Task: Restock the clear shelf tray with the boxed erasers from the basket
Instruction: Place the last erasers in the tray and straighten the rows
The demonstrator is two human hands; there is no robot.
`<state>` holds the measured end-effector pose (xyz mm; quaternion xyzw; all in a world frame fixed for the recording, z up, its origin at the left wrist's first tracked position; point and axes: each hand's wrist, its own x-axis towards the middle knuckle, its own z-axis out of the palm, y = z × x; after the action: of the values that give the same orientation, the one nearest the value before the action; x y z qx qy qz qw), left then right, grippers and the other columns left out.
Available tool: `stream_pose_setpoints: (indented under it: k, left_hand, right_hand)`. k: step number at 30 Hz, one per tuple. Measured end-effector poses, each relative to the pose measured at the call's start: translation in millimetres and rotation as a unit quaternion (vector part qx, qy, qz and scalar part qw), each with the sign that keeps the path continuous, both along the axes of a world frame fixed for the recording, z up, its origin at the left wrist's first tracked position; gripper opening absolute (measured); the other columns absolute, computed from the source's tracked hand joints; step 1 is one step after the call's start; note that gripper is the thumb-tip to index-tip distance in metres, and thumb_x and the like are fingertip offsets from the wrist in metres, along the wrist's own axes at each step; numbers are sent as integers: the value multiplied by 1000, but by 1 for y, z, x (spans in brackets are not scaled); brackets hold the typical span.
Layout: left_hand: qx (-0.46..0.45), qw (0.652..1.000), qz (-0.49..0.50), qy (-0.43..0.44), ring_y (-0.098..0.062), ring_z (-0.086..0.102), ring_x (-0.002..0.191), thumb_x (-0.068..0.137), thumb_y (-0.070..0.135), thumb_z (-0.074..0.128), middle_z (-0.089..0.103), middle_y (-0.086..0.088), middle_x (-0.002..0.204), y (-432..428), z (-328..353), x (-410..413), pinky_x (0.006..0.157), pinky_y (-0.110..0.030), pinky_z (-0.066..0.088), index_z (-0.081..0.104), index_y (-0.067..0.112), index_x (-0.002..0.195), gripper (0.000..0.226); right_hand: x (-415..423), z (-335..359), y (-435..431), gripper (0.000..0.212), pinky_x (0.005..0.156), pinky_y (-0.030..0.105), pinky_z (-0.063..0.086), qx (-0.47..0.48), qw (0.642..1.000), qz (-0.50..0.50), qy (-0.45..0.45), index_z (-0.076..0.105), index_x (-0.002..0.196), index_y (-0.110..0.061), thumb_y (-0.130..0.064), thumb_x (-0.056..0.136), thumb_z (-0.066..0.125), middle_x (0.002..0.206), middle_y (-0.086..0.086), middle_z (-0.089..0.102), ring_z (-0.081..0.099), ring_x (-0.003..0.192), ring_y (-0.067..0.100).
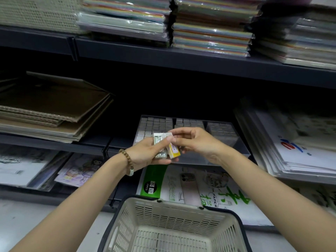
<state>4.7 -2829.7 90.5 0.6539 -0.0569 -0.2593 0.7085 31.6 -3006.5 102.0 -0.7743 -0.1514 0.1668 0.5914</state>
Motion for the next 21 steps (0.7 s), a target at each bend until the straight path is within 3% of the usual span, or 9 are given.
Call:
stream_pose_setpoints:
  k: [3,5,7,10,16,21]
  left_hand:
    - [-153,982,-19,113,-35,63,106,93,31,45,63,-22,119,6,5,2,78,-31,58,53,6,125,42]
    - [-219,965,-26,139,-38,60,110,91,23,45,59,-24,124,9,7,3,80,-37,58,51,4,126,40]
    - [-186,978,-12,94,-32,64,106,86,24,52,65,-19,116,9,4,4,75,-33,58,55,2,120,41]
    - [-55,997,58,3,-19,70,92,75,35,63,72,-7,102,5,0,5,65,-22,56,61,8,111,45]
    - [55,979,178,-82,-6,68,62,63,46,69,70,3,66,2,-12,11,54,-17,54,65,3,92,52]
    - [54,978,180,-95,-8,69,67,65,46,68,72,-2,75,0,-15,12,54,-16,53,65,9,82,41]
  right_hand:
    - [0,0,-1,24,57,16,46,12,1000,-10,21,65,107,-21,-17,83,68,90,-5,71,62,72,4]
    - [1,0,-2,26,57,16,44,34,998,-17,43,63,109,-18,-15,84,67,90,-3,71,60,74,8]
    - [1,0,-2,29,65,21,46,54,996,-23,64,61,114,-14,-13,85,65,94,2,70,60,79,13]
    - [0,0,-1,33,74,22,53,89,991,-44,84,60,119,-3,-10,87,61,97,9,69,65,83,15]
    - [-4,-4,4,29,74,18,57,98,989,-64,93,61,119,-3,-11,91,57,104,13,69,68,88,15]
    - [-4,-5,1,26,74,19,57,116,985,-60,116,63,114,-5,-10,89,60,104,12,69,69,89,13]
